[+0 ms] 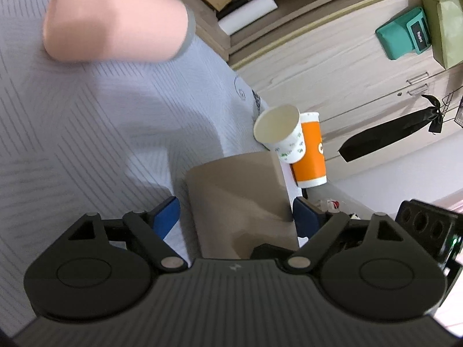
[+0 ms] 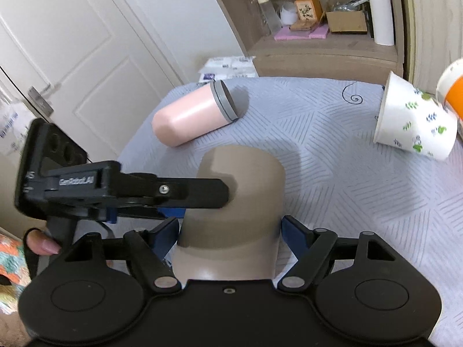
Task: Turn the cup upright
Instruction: 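Rotate the taupe tumbler upright with the right tool while the left tool pushes its side, then set the upright taupe tumbler on the bed and open the right tool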
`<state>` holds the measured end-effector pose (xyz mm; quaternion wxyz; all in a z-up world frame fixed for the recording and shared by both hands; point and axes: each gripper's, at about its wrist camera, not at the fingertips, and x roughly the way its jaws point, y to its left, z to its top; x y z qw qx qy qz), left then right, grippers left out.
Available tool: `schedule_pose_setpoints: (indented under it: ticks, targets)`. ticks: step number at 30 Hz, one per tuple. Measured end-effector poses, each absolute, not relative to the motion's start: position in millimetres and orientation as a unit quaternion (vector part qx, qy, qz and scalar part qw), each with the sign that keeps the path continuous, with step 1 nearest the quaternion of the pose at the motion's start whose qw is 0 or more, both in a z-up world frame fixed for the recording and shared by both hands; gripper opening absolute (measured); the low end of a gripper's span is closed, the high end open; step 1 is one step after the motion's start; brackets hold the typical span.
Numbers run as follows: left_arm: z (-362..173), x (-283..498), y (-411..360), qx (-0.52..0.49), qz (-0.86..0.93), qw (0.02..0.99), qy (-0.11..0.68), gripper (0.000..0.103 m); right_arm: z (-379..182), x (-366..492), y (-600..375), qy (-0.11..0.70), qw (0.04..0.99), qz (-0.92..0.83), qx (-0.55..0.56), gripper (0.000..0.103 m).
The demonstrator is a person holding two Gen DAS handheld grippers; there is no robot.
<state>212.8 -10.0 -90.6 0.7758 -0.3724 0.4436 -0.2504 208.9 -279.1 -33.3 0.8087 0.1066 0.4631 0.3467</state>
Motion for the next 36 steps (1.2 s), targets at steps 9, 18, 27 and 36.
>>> schedule_pose_setpoints:
  ticks: [9, 18, 27, 36]
  targets:
    - [-75, 193, -29, -0.313, -0.258, 0.816, 0.412, 0.079, -35, 190, -290, 0.431, 0.816, 0.370, 0.112, 0.082]
    - [-53, 159, -39, -0.221, -0.288, 0.858, 0.364, 0.079, -24, 154, -283, 0.387, 0.838, 0.382, 0.042, 0.081]
    - [-36, 152, -40, -0.154, -0.297, 0.876, 0.347, 0.078, -17, 140, -276, 0.342, 0.860, 0.379, -0.010, 0.080]
    - [-28, 171, -35, -0.131, -0.282, 0.892, 0.329, 0.078, -15, 161, -264, 0.312, 0.874, 0.372, -0.020, 0.080]
